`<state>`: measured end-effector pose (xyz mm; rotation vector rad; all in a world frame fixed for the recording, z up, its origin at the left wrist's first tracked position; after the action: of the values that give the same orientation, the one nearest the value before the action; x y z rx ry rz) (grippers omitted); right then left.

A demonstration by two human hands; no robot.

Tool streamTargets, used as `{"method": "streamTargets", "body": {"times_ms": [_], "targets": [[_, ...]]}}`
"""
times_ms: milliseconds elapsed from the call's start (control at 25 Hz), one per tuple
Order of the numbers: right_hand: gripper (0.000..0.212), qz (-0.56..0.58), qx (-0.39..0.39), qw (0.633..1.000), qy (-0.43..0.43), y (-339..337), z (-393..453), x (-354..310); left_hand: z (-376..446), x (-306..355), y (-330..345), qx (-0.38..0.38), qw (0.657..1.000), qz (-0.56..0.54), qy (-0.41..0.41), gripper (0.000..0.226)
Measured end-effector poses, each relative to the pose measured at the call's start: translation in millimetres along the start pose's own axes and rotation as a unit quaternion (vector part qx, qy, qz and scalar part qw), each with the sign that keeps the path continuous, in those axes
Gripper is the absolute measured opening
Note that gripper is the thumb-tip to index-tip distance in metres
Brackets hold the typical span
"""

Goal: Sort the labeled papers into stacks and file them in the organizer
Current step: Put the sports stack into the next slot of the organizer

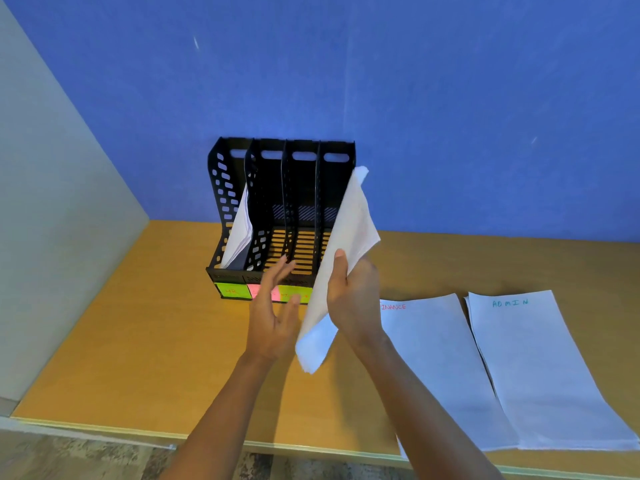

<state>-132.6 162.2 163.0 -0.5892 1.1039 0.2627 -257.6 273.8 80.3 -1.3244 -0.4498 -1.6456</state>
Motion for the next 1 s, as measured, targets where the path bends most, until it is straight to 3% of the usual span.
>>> {"method": "streamTargets", "body": {"times_ms": [120,200,320,440,600,680,800,1000], "targets": [[0.028,0.066,-0.025,0.997,-0.028,1.0,20.7,-23.3,22.6,-38.0,-21.0,0.041,0.985,0.118,-0.116,0.058],[0.026,0.103,-0.048,0.993,-0.007,9.6,38.6,-30.4,37.7,-56.2,-27.0,0.016,0.966,0.204,-0.155,0.067],[0.033,0.113,-0.094,0.989,-0.005,33.5,69.5,-40.2,57.4,-66.9,-34.7,-0.017,0.975,0.166,-0.149,0.084],[0.037,0.086,-0.13,0.988,-0.019,61.7,100.2,-45.9,65.4,-75.0,-42.9,-0.012,0.975,0.164,-0.147,0.085],[0.04,0.01,-0.123,0.991,-0.054,91.0,133.3,-49.4,68.4,-82.0,-63.9,0.07,0.945,0.272,-0.168,0.053],[0.042,-0.016,-0.118,0.991,-0.06,104.6,143.7,-49.1,72.4,-83.2,-64.7,0.066,0.928,0.328,-0.161,0.037],[0.046,-0.036,-0.102,0.992,-0.064,124.4,155.2,-46.8,78.1,-91.3,-64.4,0.049,0.916,0.357,-0.179,0.051],[0.054,-0.022,-0.074,0.993,-0.084,149.9,170.2,-34.0,83.4,-93.2,-66.6,0.065,0.939,0.283,-0.186,0.072]]}}
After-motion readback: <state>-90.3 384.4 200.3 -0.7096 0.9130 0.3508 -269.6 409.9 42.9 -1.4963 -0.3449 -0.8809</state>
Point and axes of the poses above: each hand's wrist, its own z-axis towards the middle knuckle, its own y-axis out of the palm, x = y × z, the point moved 9 cm from there along z, towards the middle knuckle, and after that the axes turned 5 degrees about -y, right-handed, at the moved point
